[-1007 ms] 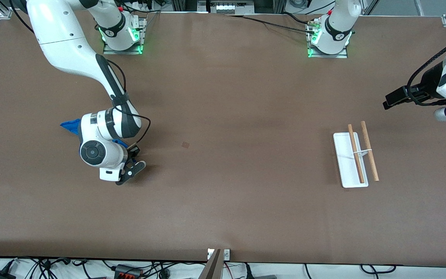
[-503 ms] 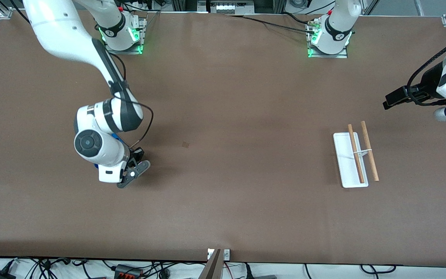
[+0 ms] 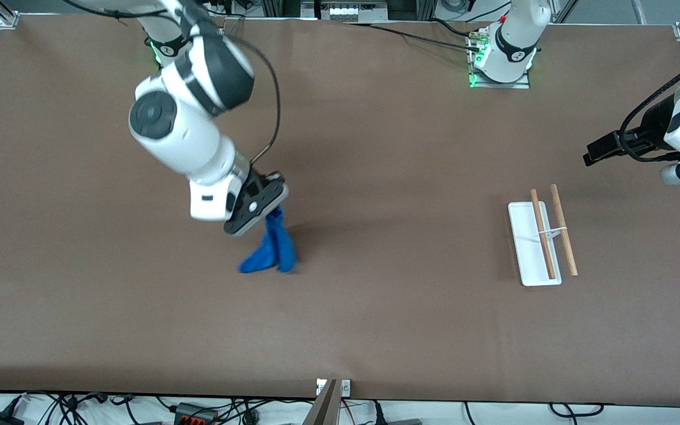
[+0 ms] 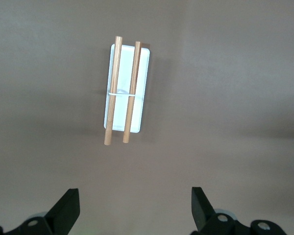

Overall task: Pass towel and hang on rack
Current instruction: 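Lift the towel with the right gripper while the left gripper approaches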

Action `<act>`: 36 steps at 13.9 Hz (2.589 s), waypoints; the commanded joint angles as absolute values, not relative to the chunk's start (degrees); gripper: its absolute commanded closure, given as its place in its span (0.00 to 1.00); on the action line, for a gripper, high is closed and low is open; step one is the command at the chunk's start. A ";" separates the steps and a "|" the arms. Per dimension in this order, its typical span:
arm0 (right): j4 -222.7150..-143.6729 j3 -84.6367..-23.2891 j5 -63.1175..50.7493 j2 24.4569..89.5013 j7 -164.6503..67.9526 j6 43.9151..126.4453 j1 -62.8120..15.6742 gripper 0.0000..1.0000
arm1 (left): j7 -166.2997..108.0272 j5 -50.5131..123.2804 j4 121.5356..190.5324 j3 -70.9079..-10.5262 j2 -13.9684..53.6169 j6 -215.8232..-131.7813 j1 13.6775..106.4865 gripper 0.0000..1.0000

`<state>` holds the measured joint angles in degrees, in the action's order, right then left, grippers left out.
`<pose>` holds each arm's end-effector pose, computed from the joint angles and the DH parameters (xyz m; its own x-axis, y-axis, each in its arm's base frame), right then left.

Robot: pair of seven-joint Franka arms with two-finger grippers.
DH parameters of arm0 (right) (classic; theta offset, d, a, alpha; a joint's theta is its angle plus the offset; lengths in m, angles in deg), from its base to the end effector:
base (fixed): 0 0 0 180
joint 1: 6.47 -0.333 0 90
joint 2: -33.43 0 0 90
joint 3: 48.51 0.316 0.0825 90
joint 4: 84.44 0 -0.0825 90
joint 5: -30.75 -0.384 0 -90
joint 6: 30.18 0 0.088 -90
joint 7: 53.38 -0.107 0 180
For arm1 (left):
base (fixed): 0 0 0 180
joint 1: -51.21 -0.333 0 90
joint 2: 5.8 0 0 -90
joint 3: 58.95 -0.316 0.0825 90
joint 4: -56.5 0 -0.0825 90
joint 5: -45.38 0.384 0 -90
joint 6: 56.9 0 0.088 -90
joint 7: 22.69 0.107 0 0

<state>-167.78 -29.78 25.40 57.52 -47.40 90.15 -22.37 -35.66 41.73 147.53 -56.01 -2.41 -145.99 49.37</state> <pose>0.5965 0.3710 0.4804 0.7970 0.5480 0.2538 0.5970 -0.7785 -0.1938 0.5677 -0.0170 0.5818 0.9733 0.2041 -0.1053 0.2096 -0.9768 0.0440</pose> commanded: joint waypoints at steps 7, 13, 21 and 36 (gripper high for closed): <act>-157.91 -23.73 23.81 59.53 -70.15 99.36 -28.70 1.00 | -5.70 35.02 146.32 -56.23 6.14 -144.88 46.56 0.00; -157.91 -23.73 23.63 60.14 -75.00 105.70 -31.86 1.00 | 17.09 22.88 148.33 -56.05 15.38 -151.27 45.84 0.00; -158.18 -23.82 23.72 60.76 -74.91 108.34 -32.93 1.00 | 49.34 14.37 151.41 -52.11 19.42 -161.48 48.40 0.00; -158.53 -23.82 23.63 60.76 -74.91 108.08 -33.01 1.00 | 82.25 -12.27 162.49 -37.78 22.68 -183.81 50.85 0.00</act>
<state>-159.61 -23.83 24.29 60.18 -74.16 108.08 -32.58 78.75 -9.18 161.82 -38.75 22.77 -181.67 50.22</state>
